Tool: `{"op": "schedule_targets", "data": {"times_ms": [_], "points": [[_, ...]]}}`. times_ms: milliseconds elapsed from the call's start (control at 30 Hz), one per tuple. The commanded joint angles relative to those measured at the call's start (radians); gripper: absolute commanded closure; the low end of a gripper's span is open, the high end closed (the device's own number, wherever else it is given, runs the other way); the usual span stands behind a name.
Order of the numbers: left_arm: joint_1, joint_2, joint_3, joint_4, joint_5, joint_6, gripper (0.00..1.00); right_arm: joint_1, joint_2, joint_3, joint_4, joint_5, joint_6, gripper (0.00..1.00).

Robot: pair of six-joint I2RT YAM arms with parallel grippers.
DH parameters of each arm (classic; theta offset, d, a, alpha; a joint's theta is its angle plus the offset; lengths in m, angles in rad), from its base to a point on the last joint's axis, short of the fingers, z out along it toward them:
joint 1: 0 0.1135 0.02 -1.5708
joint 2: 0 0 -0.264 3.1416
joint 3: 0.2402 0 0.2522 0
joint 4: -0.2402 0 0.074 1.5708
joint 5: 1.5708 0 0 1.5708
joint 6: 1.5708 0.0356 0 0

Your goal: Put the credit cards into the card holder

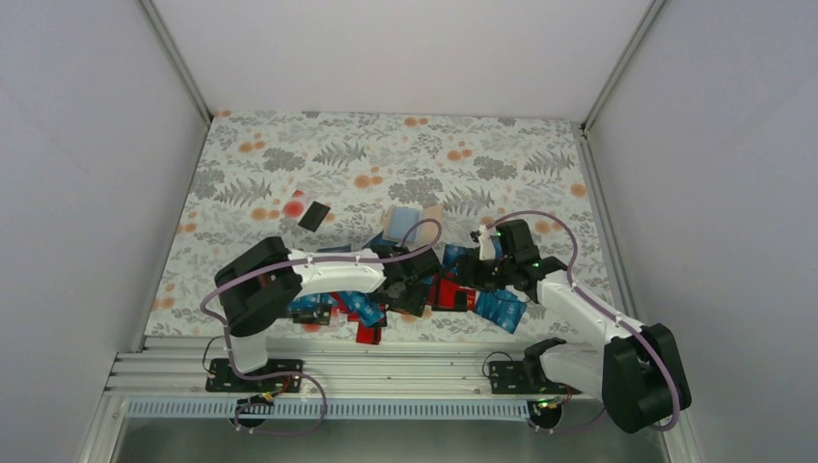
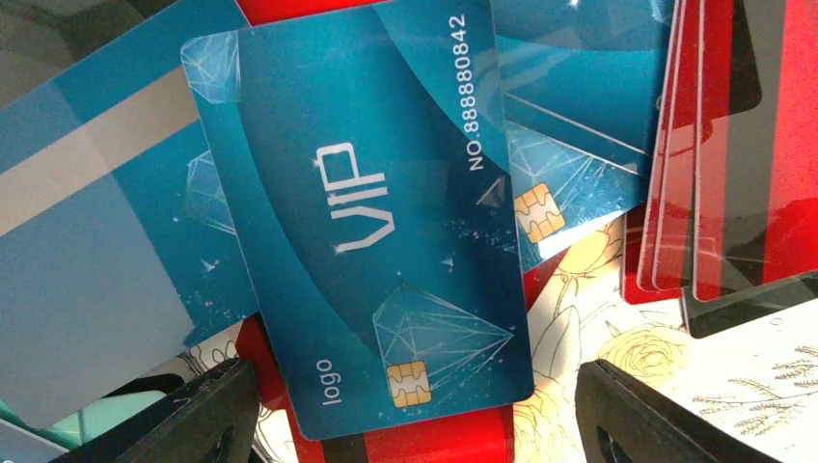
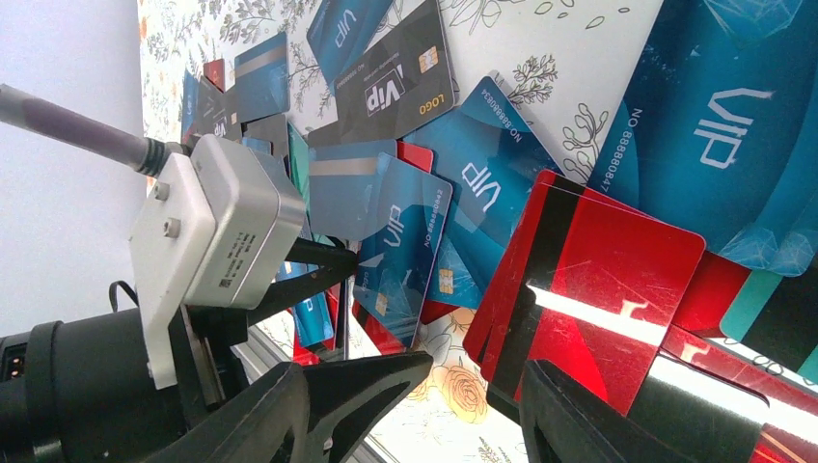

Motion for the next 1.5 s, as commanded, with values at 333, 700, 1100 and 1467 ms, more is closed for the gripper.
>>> {"op": "schedule_targets", "data": {"times_ms": [333,700,1100,1467], "points": [[-0.053,0.141,0.121,-0.183,-0.13,-0.096,0.19,0.008,-0.04,-0.004,-0.006,0.003,-0.036,0.44],[-0.064,0.172,0.139,-0.205,-0.155,-0.142,0.3,0.007,-0.055,-0.016,-0.015,0.004,-0.056,0.44],[-0.065,0.131,0.13,-0.192,-0.171,-0.157,0.39,0.007,-0.058,-0.009,-0.021,0.008,-0.053,0.44],[-0.066,-0.021,0.108,-0.141,-0.189,-0.136,0.41,0.007,-0.076,0.027,-0.027,0.01,-0.032,0.46]]}}
